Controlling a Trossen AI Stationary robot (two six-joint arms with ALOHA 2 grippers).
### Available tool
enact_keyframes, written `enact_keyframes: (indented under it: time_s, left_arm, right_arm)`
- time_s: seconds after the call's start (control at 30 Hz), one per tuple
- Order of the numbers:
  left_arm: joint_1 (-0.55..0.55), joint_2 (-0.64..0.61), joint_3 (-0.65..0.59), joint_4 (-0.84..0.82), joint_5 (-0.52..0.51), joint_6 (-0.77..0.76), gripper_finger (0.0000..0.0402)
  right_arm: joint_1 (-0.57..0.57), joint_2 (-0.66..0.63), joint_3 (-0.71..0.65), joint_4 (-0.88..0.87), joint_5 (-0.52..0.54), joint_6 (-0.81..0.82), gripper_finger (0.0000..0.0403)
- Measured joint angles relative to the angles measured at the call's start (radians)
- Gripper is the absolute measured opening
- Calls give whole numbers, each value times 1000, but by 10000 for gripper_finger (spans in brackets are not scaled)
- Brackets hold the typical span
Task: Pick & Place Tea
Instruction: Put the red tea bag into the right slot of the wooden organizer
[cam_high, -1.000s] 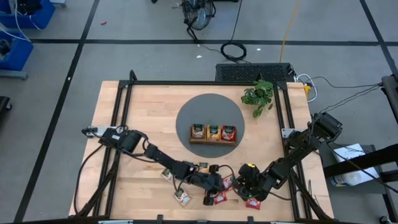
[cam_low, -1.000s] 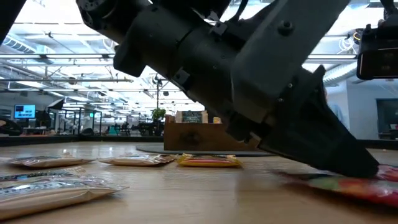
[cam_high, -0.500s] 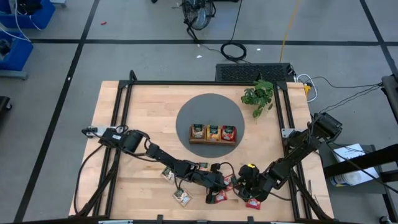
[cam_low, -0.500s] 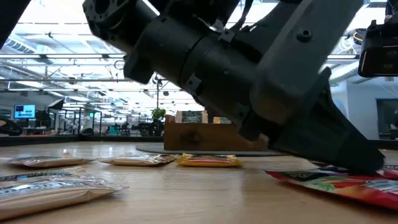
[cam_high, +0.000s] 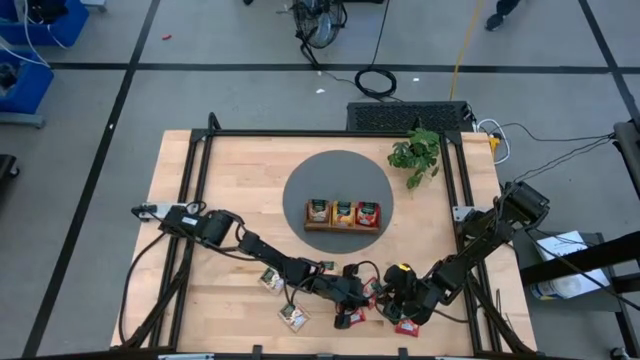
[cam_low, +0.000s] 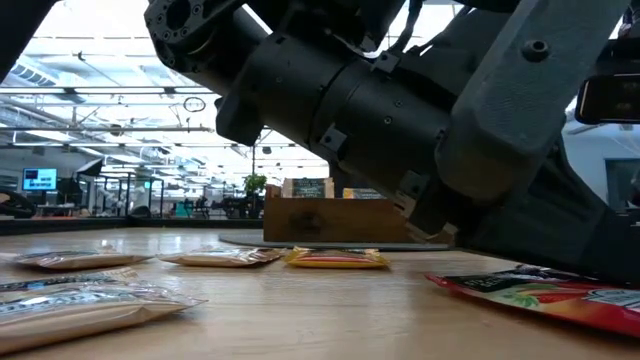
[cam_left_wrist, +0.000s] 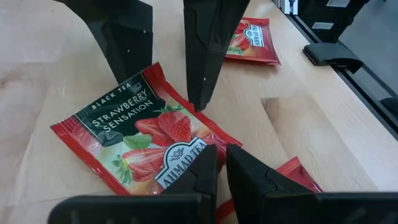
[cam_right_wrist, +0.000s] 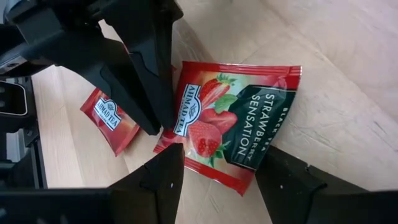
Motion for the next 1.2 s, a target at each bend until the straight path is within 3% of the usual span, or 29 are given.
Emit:
enact_keyframes:
  time_s: [0.33, 0.63, 0.8, 1.03, 1.2]
  left_arm:
    - [3, 2, -1, 2, -7, -20, 42]
    - [8, 3, -2, 1, -23, -20, 42]
    - [8, 3, -2, -11, -22, -19, 42]
    - [5, 3, -2, -19, -26, -10, 42]
    - [-3, 3, -2, -22, -25, 92, 42]
  right_arm:
    - [-3, -1, -44, 0, -77, 54, 180]
    - [-2, 0, -68, 105, 12, -43, 176]
    - [-6, 0, -69, 118, 35, -89, 129]
    - [-7, 4, -72, 233, 84, -286, 17]
    - [-7, 5, -73, 280, 97, -370, 10]
